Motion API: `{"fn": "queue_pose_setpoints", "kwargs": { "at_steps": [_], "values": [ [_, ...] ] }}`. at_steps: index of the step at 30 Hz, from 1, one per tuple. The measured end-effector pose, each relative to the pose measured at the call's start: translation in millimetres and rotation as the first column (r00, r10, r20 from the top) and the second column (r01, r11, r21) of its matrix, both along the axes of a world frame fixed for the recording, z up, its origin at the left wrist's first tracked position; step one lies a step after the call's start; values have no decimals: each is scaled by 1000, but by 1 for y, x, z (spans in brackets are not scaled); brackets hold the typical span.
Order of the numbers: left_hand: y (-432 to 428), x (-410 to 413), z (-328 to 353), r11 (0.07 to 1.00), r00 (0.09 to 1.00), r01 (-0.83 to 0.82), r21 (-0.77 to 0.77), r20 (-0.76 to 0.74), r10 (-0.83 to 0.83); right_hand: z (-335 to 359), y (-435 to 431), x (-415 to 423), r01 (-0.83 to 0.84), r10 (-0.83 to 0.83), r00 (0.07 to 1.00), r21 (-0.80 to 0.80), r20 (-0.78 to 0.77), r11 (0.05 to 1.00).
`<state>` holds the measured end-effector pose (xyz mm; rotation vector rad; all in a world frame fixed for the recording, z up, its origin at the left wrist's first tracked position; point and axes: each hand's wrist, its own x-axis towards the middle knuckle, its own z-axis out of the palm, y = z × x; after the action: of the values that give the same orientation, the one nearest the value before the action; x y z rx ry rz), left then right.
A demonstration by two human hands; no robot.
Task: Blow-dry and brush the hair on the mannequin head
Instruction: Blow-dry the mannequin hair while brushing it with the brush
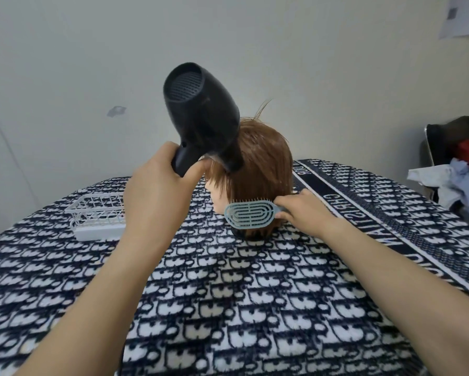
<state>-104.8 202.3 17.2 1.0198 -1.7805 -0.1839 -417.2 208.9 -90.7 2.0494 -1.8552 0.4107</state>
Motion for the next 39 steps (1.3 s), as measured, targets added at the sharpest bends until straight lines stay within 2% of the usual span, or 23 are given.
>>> {"fn": "queue_pose_setpoints", "kwargs": {
  "at_steps": [5,9,12,19,22,28,30,33,37,39],
  "values": [
    [0,-1,-5,1000,1000,3,18,12,-3,-10,7,0,11,-11,1000,32,-6,999],
    [1,0,-6,999,1000,20,46,-8,-20,-17,13,4,13,-17,998,75,52,997],
    [1,2,-6,999,997,-41,-36,63,43,-17,16,7,10,-15,998,81,59,997],
    [4,3,-4,987,994,106,120,-7,-106,-17,19,12,-1,-7,996,101,83,995],
    [6,3,-6,995,997,39,88,56,-44,-19,20,12,-10,2,998,108,70,994],
    [8,4,-6,990,997,61,127,35,-66,-38,26,15,-31,27,999,148,26,988],
    [8,5,-7,987,996,79,137,20,-82,-44,27,17,-29,26,999,142,23,989],
    [8,6,-6,996,998,20,93,63,-26,-47,29,19,-38,35,999,127,25,991],
    [6,9,-4,964,986,160,211,-86,-145,-38,34,19,-36,36,999,47,13,998],
    [5,11,-3,968,988,145,203,-77,-132,-30,39,18,-43,44,999,-31,27,999]
  ]
}}
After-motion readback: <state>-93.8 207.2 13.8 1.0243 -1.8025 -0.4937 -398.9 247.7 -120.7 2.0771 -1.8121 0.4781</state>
